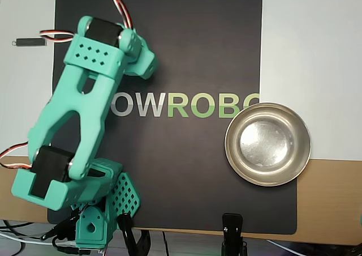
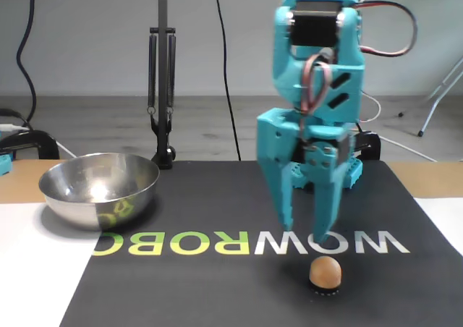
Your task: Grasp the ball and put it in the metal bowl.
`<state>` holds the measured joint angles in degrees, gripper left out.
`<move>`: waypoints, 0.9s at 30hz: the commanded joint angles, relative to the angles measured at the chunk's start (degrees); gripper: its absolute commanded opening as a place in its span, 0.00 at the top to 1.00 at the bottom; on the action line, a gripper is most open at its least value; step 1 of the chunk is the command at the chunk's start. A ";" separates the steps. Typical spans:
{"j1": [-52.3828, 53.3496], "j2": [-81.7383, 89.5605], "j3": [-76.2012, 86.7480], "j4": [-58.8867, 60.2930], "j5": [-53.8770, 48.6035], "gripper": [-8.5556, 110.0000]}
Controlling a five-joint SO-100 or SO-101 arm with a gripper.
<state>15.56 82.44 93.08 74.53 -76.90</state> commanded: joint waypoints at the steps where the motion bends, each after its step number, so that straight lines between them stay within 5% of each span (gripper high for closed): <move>1: -0.26 0.26 0.62 0.00 -0.18 0.56; 27: -2.02 -3.78 0.62 -3.25 0.26 0.56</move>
<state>13.97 78.49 94.57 71.89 -76.90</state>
